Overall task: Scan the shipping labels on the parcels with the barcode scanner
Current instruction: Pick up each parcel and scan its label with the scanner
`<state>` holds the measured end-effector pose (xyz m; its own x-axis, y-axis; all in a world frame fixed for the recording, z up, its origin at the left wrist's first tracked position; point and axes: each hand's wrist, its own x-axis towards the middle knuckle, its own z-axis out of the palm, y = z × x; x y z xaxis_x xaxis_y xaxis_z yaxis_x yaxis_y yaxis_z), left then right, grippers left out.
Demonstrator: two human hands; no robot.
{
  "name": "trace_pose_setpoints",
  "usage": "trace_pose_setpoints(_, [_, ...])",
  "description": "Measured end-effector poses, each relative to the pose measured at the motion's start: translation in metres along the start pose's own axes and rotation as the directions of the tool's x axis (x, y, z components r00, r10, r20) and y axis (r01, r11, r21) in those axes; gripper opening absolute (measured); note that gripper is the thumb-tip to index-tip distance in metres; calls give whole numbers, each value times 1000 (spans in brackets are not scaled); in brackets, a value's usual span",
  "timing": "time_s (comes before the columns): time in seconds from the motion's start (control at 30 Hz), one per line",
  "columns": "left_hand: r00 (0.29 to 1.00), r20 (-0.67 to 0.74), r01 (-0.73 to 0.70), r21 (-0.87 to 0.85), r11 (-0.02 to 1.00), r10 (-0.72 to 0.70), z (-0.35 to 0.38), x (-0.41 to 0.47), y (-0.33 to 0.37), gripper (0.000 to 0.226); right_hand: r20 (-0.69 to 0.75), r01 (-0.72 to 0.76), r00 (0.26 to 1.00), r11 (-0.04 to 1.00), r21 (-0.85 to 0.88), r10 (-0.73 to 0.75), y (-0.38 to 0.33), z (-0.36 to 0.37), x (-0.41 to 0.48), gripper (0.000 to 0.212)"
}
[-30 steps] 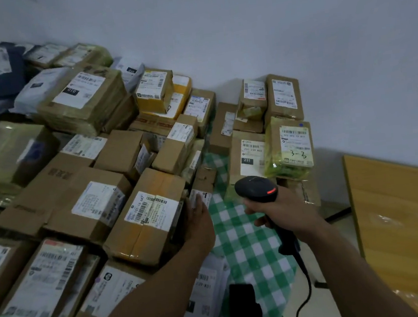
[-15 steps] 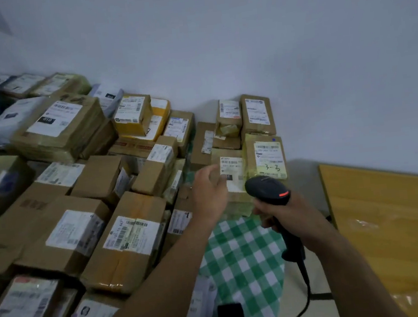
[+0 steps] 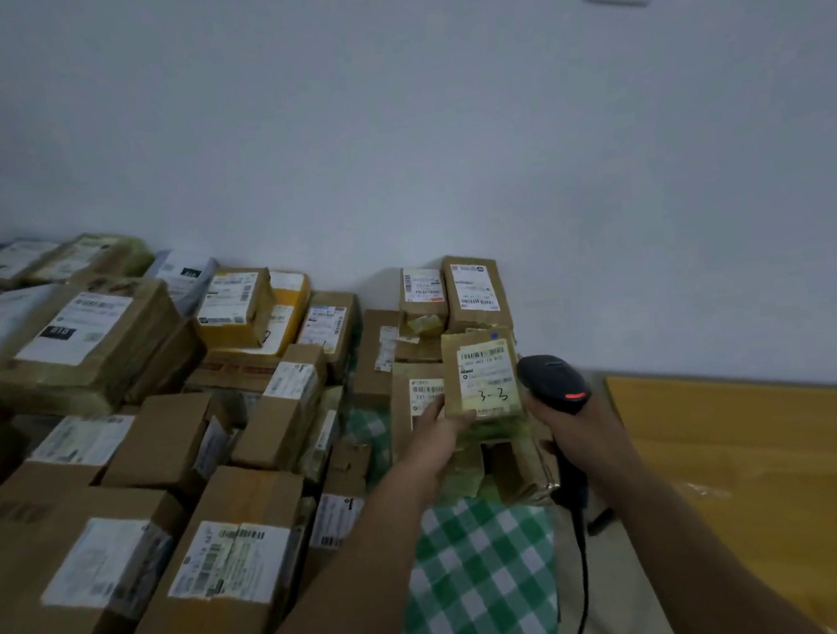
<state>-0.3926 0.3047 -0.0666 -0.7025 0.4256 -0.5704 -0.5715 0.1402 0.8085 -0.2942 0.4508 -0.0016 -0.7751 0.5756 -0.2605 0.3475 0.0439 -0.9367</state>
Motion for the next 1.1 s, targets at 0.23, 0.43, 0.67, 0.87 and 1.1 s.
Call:
trace_pose_setpoints(0.23, [997,77,6,-252,968,14,-11,-9,-6,46,124,-11,992,998,-54,18,-5,24,1,29])
trace_pose_setpoints(0.43, [994,8,-104,-195,975,107,-33,-23,-8,61,145,99,985,995,-16,-96,-19,27,-17,35])
trace_pose_setpoints(0.67, [936,-100,-338,13,941,338,-65,-48,1,101,216,200,957,980,-5,-195,-51,34,-51,30])
trace_pose_setpoints(0.87, [897,-165,-403,70,912,409,-81,-60,11,110,297,256,933,956,-142,-206,-75,40,-77,15])
trace_pose_setpoints(1.1, [873,-237,-423,72,903,427,-91,-66,14,106,370,193,924,954,-229,-98,-74,40,-92,15])
